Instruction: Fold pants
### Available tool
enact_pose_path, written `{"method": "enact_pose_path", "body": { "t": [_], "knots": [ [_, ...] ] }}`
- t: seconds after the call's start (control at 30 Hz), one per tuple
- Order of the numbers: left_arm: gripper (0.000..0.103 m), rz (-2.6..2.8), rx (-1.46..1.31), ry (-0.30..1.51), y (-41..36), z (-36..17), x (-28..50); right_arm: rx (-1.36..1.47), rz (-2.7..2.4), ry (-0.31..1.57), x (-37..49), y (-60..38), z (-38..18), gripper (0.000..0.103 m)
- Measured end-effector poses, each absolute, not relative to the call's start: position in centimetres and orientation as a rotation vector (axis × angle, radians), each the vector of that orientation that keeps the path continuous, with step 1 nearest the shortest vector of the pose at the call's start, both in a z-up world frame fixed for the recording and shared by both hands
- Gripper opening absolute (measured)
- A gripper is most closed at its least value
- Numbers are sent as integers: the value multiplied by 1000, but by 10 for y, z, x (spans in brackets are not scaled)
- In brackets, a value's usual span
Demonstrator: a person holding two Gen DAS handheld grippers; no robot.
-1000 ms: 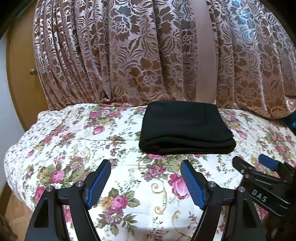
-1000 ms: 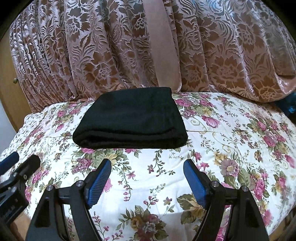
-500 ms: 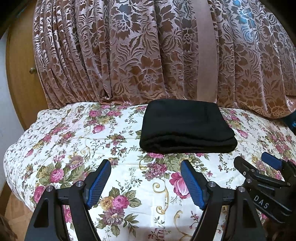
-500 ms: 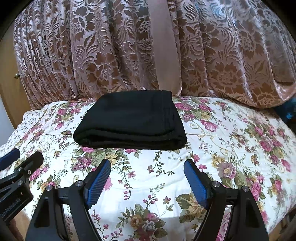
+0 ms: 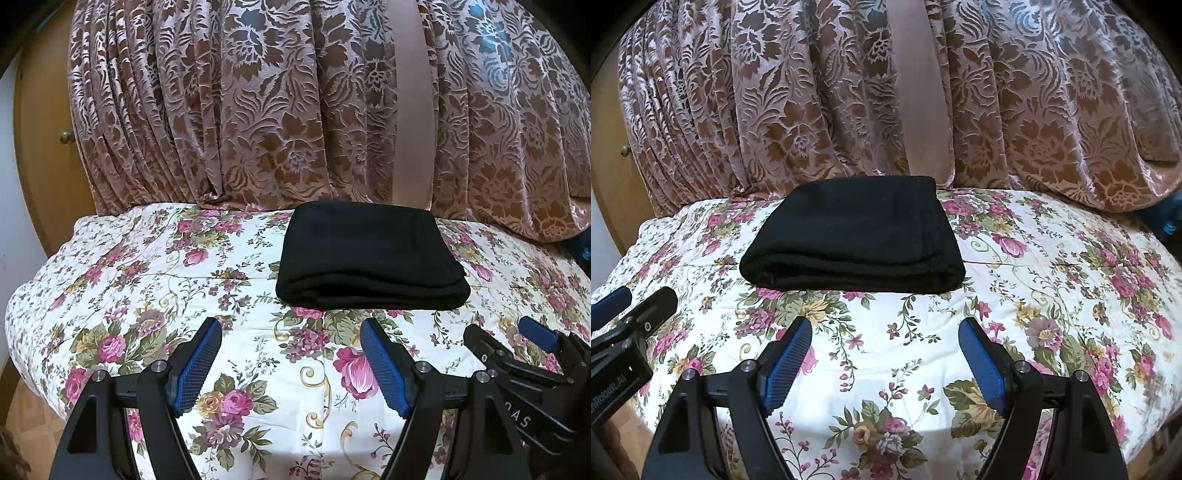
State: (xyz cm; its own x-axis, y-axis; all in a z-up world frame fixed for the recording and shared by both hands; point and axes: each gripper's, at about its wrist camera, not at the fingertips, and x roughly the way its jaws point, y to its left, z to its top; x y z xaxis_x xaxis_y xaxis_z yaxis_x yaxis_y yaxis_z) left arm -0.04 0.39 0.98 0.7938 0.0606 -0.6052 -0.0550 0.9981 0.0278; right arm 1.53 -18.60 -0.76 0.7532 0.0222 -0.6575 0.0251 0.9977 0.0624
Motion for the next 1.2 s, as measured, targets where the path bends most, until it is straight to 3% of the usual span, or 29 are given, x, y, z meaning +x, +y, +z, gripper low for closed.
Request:
{"method": "enact_pose_path", "body": {
  "t": [1.2],
  "knots": [
    [76,41,-23,685,4,-6,1,64,4,762,22,-188,-26,83]
  ]
}}
